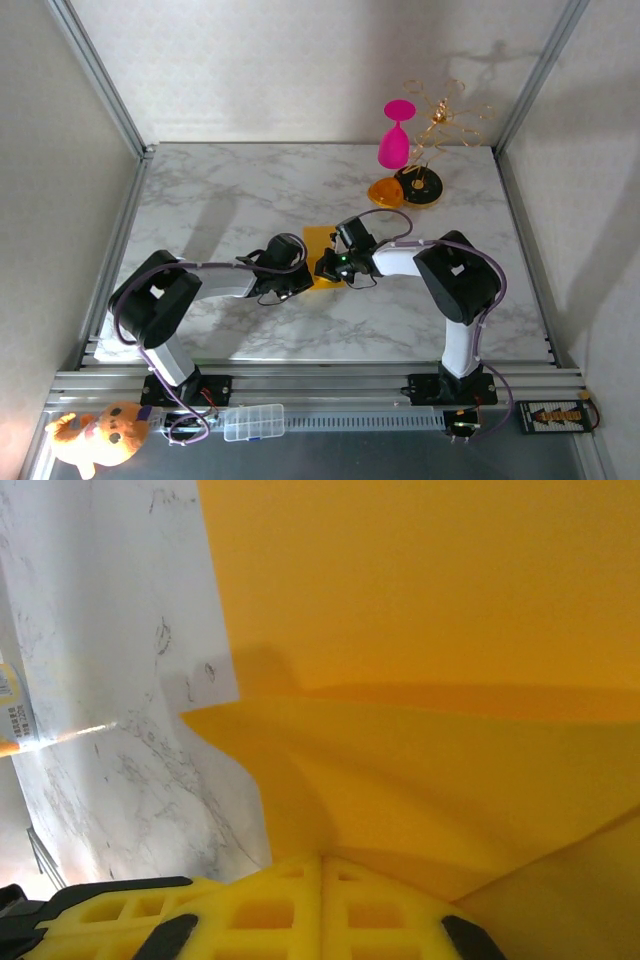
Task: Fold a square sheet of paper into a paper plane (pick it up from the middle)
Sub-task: Fold the triangle a second time at the center of the table.
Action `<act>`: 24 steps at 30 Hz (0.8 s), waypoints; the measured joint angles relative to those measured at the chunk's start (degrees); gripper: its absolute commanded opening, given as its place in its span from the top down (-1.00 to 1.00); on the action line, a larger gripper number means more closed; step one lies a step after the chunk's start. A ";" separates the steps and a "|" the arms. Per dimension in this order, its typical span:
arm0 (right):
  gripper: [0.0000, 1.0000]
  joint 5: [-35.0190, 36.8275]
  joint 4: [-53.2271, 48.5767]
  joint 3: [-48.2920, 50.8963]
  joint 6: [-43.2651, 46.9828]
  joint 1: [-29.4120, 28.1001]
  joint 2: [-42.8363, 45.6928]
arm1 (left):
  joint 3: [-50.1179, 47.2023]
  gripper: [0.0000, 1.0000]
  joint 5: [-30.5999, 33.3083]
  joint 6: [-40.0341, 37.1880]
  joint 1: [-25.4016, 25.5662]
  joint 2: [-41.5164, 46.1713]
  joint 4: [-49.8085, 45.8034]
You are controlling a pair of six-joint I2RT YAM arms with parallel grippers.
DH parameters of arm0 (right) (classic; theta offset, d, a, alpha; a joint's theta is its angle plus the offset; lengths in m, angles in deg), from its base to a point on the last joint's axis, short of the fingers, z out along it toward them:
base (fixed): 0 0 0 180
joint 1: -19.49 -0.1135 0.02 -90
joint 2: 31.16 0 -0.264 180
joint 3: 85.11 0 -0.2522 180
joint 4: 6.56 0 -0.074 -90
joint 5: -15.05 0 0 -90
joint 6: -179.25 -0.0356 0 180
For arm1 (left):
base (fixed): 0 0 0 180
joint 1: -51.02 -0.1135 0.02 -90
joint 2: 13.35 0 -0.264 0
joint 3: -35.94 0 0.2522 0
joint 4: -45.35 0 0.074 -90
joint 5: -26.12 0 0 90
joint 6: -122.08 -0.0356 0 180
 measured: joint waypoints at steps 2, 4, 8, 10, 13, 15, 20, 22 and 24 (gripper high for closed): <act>0.97 0.00 0.00 0.00 -0.17 0.00 -0.07 | -0.44 1.00 -0.02 0.07 0.00 0.42 0.37; 0.97 0.00 0.02 0.00 -0.37 0.00 -0.11 | -1.29 1.00 -0.28 0.44 0.00 1.44 0.92; 0.98 0.04 0.02 0.00 -1.09 0.00 -0.13 | -2.10 0.98 -1.70 1.44 0.00 3.17 2.93; 0.98 0.02 0.02 0.00 -1.31 0.00 -0.13 | -2.10 1.00 -2.54 1.46 0.00 3.21 4.20; 0.99 -0.02 0.15 0.00 -1.57 0.02 -0.22 | -2.16 1.00 -3.41 1.42 0.00 2.75 4.76; 0.99 -0.04 0.17 0.00 -1.70 0.07 -0.22 | -2.21 1.00 -4.11 1.38 0.00 1.86 4.81; 0.99 -0.04 0.20 0.00 -1.75 0.07 -0.22 | -2.97 1.00 -4.24 1.25 0.00 0.68 4.74; 0.99 -0.04 0.20 0.00 -1.77 0.07 -0.22 | -3.06 1.00 -4.07 1.22 0.00 0.59 4.76; 0.99 -0.04 0.20 0.00 -1.92 0.07 -0.22 | -3.17 1.00 -4.00 1.20 -0.04 0.59 4.83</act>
